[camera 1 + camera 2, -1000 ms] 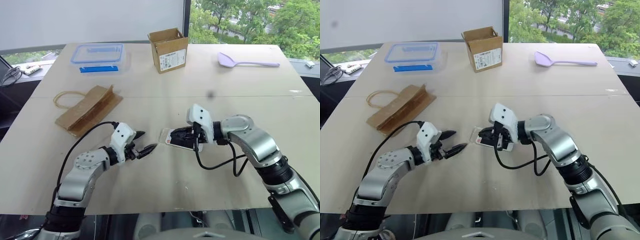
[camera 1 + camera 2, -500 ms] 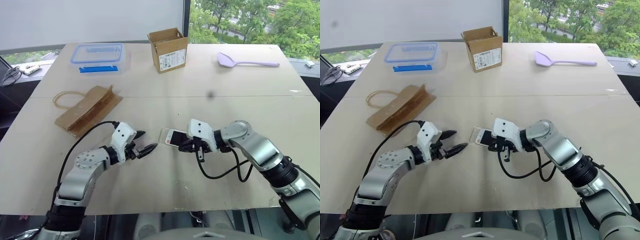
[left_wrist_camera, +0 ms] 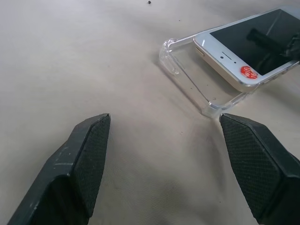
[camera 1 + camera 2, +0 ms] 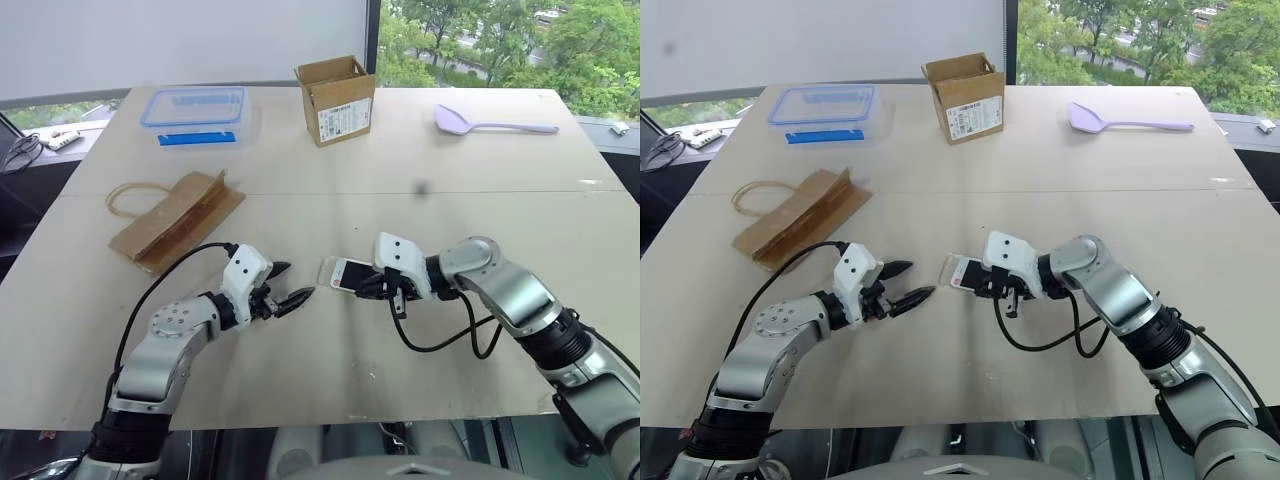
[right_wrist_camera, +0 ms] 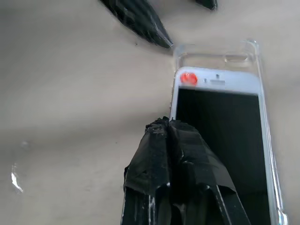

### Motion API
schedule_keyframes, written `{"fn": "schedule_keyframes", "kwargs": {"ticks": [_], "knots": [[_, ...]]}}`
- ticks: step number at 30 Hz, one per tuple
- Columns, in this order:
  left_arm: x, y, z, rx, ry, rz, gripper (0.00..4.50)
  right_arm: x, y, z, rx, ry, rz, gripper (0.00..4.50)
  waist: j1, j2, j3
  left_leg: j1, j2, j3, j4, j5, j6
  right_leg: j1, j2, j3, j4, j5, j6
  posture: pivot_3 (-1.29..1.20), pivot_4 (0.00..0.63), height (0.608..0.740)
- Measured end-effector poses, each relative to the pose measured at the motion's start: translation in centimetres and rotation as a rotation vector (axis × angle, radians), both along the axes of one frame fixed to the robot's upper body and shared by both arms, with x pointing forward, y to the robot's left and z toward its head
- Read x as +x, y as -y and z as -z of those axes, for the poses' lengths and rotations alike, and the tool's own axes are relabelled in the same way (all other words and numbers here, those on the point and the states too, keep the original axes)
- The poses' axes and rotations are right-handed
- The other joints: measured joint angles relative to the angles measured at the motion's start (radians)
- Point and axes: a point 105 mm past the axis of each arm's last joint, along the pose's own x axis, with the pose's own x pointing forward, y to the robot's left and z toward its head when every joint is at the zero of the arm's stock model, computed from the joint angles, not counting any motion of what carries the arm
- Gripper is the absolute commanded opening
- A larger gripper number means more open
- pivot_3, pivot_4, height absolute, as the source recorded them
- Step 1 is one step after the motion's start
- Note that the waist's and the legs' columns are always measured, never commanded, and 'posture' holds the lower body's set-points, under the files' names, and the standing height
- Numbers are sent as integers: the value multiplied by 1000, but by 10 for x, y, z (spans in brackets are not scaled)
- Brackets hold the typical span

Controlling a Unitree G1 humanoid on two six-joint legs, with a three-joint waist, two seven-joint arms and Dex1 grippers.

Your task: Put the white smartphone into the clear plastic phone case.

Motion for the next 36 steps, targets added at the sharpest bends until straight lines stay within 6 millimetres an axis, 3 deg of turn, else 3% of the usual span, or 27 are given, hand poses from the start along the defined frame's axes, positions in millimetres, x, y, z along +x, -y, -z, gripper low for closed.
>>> {"fn": "schedule_keyframes", "kwargs": {"ticks": [19,36], "knots": [[-1,0,1,1,-2,-1,3819,30,-2,10,-74,141,56,92,-1,0,-1,1,0,0,0,0,0,1,0,0,0,0,0,0,150,740],[-1,-2,1,9,-6,2,3819,37,-11,17,-113,198,0,92,-2,0,-5,3,0,0,0,0,0,3,0,0,0,0,0,0,150,740]]}}
